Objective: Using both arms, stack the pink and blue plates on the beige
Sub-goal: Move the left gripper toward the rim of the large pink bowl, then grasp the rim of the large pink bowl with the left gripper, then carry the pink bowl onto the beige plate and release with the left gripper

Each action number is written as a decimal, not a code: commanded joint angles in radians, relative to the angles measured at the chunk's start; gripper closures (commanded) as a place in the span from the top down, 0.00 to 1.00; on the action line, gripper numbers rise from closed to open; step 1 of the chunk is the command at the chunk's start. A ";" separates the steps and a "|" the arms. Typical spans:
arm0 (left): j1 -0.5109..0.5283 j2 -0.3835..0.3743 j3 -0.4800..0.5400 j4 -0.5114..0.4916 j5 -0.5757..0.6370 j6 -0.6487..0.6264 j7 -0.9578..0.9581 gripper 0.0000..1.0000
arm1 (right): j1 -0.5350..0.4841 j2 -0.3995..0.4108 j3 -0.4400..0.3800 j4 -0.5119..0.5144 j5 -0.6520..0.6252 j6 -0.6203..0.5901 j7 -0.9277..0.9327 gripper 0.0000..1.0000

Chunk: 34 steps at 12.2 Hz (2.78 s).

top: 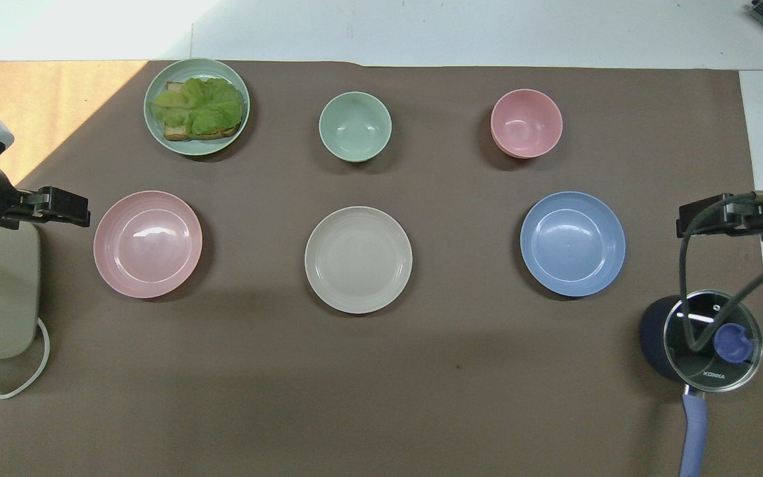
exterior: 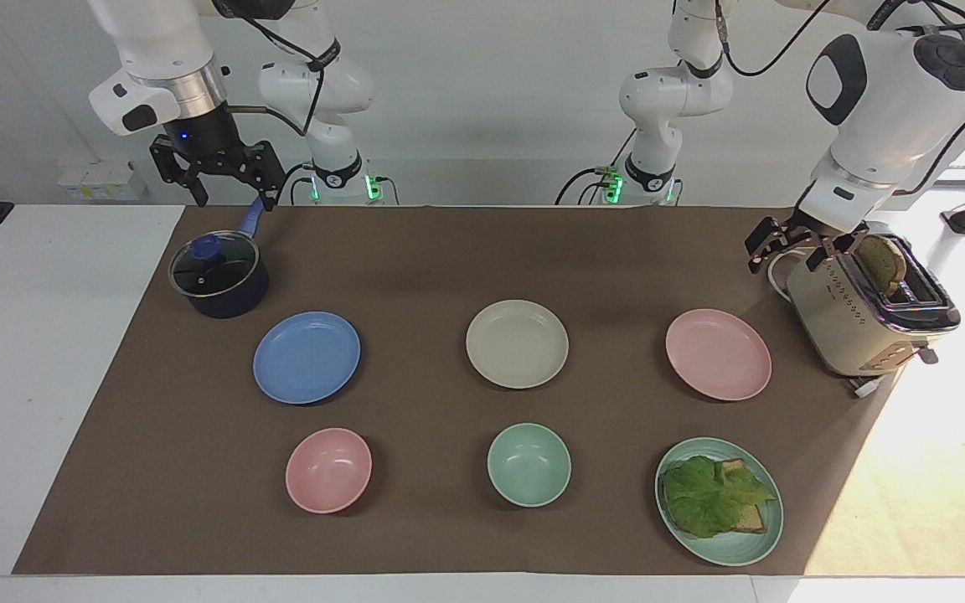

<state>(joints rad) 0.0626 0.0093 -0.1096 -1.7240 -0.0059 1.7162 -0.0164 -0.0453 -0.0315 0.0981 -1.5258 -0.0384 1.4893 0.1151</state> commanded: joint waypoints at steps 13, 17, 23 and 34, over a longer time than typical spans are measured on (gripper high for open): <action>0.147 0.169 0.005 -0.350 -0.014 0.508 0.133 1.00 | -0.018 0.005 0.009 0.013 0.005 -0.015 -0.006 1.00; 0.149 0.181 0.005 -0.396 -0.016 0.520 0.110 1.00 | -0.021 0.002 0.009 0.009 0.005 -0.015 -0.006 1.00; 0.140 0.178 0.005 -0.396 -0.016 0.479 0.082 0.00 | -0.021 -0.001 0.009 0.003 0.005 -0.015 -0.006 1.00; 0.084 0.156 -0.033 -0.058 -0.140 -0.064 -0.041 0.00 | -0.024 -0.004 0.005 -0.007 0.005 -0.015 -0.020 1.00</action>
<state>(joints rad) 0.2012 0.1793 -0.1195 -1.7898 -0.1214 1.6929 0.0433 -0.0559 -0.0310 0.0979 -1.5266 -0.0384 1.4891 0.1141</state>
